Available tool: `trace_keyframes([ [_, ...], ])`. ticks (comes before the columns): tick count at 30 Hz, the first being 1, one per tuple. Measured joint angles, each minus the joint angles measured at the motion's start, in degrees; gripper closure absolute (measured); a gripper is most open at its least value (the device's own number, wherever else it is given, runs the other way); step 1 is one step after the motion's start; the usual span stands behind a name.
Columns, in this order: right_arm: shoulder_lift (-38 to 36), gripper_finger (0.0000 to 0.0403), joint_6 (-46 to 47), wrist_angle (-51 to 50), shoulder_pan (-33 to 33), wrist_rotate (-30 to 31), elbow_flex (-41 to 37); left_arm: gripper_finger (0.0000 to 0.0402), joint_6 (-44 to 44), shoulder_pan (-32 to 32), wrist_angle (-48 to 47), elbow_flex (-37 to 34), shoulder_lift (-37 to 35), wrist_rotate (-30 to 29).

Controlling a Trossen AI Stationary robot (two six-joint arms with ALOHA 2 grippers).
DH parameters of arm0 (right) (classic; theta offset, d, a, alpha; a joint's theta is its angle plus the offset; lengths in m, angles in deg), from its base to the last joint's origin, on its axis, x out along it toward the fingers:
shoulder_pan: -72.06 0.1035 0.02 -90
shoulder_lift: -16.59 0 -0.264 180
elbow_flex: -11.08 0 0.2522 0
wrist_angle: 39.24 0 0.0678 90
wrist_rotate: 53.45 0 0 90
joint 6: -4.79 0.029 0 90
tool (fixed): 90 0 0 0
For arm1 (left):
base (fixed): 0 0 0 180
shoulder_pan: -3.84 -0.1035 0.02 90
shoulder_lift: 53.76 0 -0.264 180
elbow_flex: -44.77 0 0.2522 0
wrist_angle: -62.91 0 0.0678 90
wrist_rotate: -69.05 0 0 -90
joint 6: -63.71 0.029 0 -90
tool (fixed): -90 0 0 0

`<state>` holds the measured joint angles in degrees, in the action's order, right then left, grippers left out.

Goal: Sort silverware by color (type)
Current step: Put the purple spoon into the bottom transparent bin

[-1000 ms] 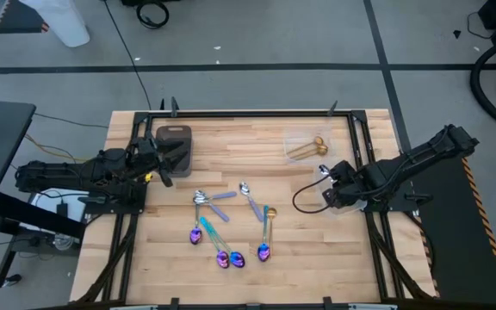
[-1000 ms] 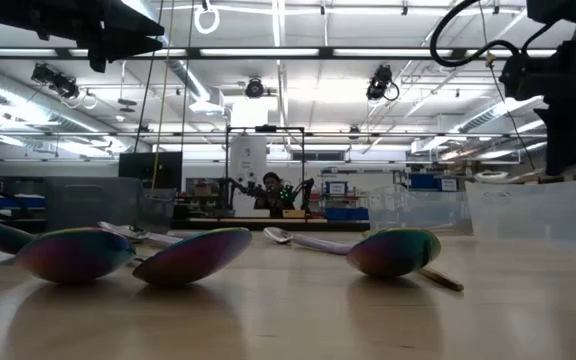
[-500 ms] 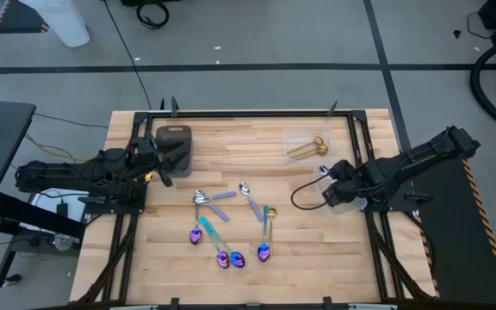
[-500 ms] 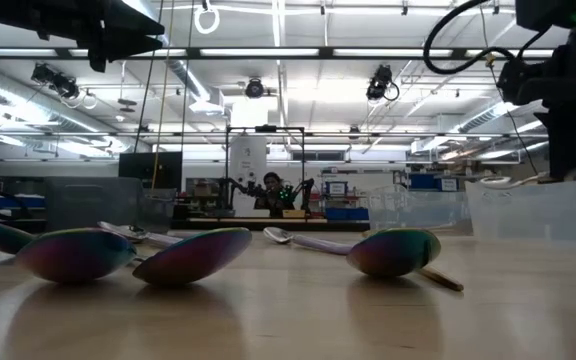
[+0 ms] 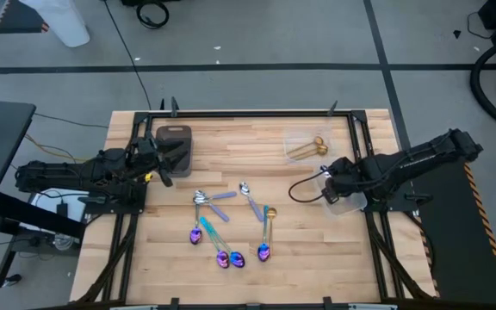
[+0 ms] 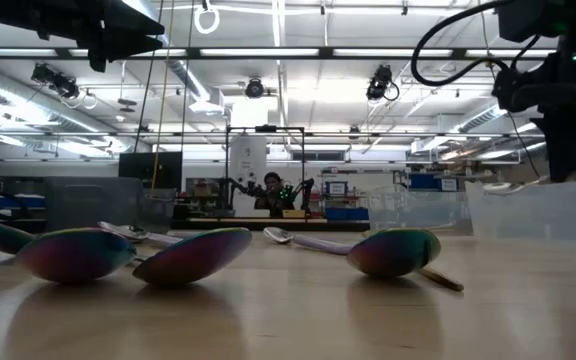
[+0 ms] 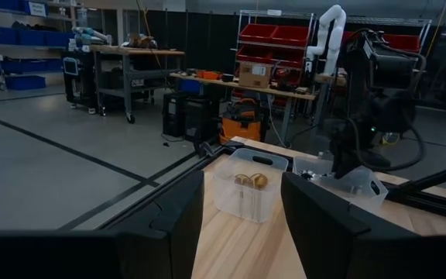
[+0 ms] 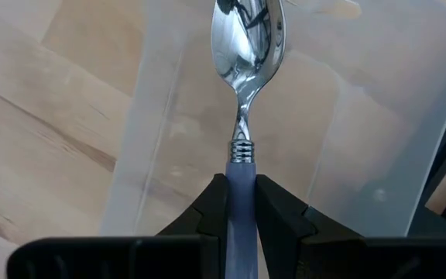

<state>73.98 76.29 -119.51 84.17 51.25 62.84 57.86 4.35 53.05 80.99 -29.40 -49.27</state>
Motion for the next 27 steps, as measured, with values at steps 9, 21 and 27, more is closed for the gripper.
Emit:
trace_keyframes([
  [9, 0.00, 0.0343, -1.65, 0.02, -1.66, -1.51, 0.02, 0.0219, 0.00, -0.02, 0.00, -0.02, 0.00, -0.02],
  [21, 0.00, 0.0306, -1.67, 0.04, -1.61, -1.50, 0.02, 0.0219, 0.00, 0.00, -0.02, 0.00, 0.02, -0.02],
  [27, 0.00, 0.0295, -1.88, 0.04, -1.61, -1.51, 0.02, 0.0219, 0.00, 0.00, -0.02, 0.00, 0.02, -0.02],
])
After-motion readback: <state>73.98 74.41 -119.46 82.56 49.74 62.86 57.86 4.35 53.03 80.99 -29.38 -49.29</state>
